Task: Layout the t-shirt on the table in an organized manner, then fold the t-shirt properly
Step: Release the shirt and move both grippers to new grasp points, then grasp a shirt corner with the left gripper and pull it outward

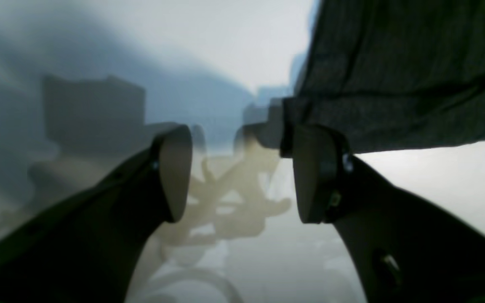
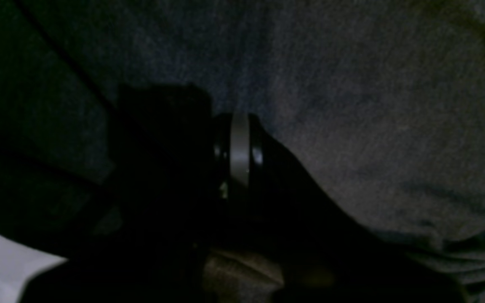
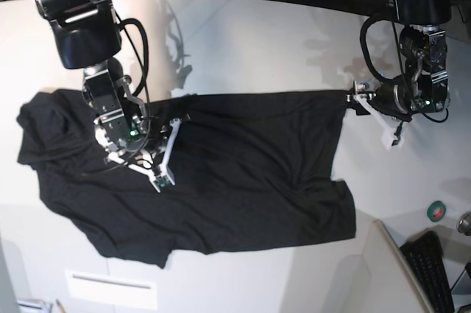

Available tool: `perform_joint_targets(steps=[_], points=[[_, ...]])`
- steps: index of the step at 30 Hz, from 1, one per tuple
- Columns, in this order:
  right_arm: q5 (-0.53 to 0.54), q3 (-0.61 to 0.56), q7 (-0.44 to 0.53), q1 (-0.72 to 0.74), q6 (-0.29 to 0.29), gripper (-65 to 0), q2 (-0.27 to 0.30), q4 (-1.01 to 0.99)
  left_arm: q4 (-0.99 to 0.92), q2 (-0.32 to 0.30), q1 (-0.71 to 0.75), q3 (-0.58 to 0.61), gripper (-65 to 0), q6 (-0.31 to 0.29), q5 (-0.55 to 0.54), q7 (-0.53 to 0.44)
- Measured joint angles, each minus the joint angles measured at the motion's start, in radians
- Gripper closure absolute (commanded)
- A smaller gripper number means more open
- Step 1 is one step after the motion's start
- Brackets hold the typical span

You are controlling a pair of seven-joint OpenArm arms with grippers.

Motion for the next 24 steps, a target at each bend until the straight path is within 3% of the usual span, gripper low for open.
perform_joint_targets(steps=[5,24], points=[[0.000,0.000,-0.002,0.001,0.000,0.0,0.001,0.000,-0.010,0.000,0.000,0.044,-35.5,0.000,0.000,-0.045],[0.000,-0.001,0.000,0.000,0.000,0.0,0.002,0.000,-0.077,0.024,-0.077,0.045,-33.2,0.000,0.002,-0.044]])
